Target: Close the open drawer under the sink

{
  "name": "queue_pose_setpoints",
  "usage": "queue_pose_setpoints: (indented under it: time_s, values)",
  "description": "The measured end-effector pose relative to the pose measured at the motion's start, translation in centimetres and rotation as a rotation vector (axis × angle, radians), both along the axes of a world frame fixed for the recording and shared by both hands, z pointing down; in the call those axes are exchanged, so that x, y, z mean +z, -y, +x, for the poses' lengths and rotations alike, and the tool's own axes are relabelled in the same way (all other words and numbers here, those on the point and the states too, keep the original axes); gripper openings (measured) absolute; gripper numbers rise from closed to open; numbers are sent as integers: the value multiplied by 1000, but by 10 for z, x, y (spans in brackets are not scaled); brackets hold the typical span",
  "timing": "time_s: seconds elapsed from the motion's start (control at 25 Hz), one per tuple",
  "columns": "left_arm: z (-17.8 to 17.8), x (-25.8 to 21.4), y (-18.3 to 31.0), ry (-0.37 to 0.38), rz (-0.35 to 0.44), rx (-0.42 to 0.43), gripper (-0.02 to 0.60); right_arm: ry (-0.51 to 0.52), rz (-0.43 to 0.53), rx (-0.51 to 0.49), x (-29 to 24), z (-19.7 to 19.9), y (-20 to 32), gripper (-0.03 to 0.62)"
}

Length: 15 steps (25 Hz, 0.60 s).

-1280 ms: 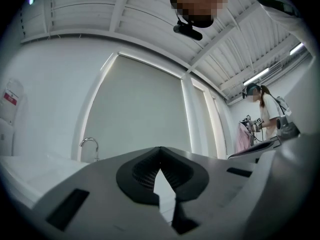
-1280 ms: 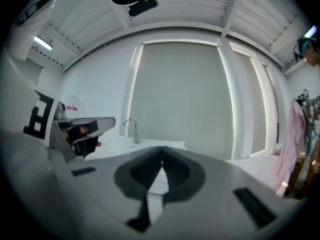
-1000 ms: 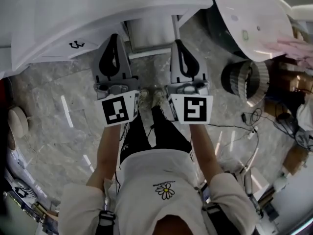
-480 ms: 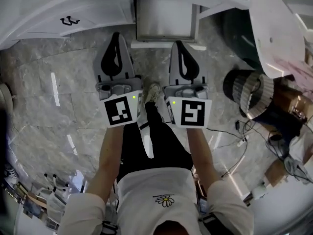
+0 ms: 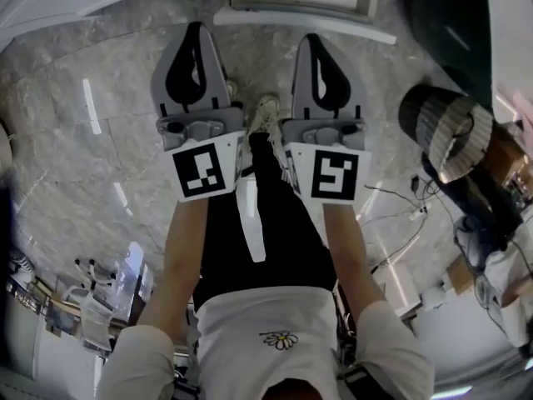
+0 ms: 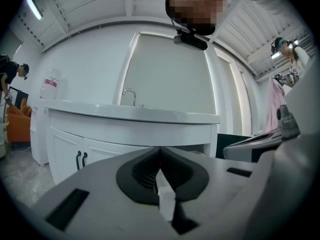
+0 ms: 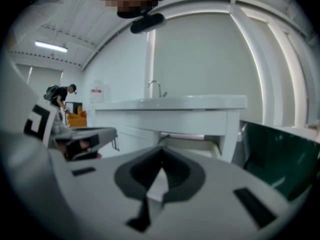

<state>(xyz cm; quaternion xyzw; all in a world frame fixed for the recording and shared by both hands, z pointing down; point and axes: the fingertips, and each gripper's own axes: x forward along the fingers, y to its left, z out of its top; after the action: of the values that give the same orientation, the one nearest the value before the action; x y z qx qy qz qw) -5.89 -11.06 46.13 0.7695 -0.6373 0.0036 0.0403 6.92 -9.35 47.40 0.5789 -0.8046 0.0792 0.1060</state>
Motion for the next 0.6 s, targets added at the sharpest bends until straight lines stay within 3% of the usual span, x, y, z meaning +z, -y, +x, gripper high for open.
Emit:
queue_pose_setpoints:
  time_s: [0.24,0.6]
  values:
    - [5,26,-16,-3,-44,14,21,1,-48,31,37,7,-14,29]
    - [5,26,-17,2,-49,2,21,-4,-93,14,54,5,-18,30]
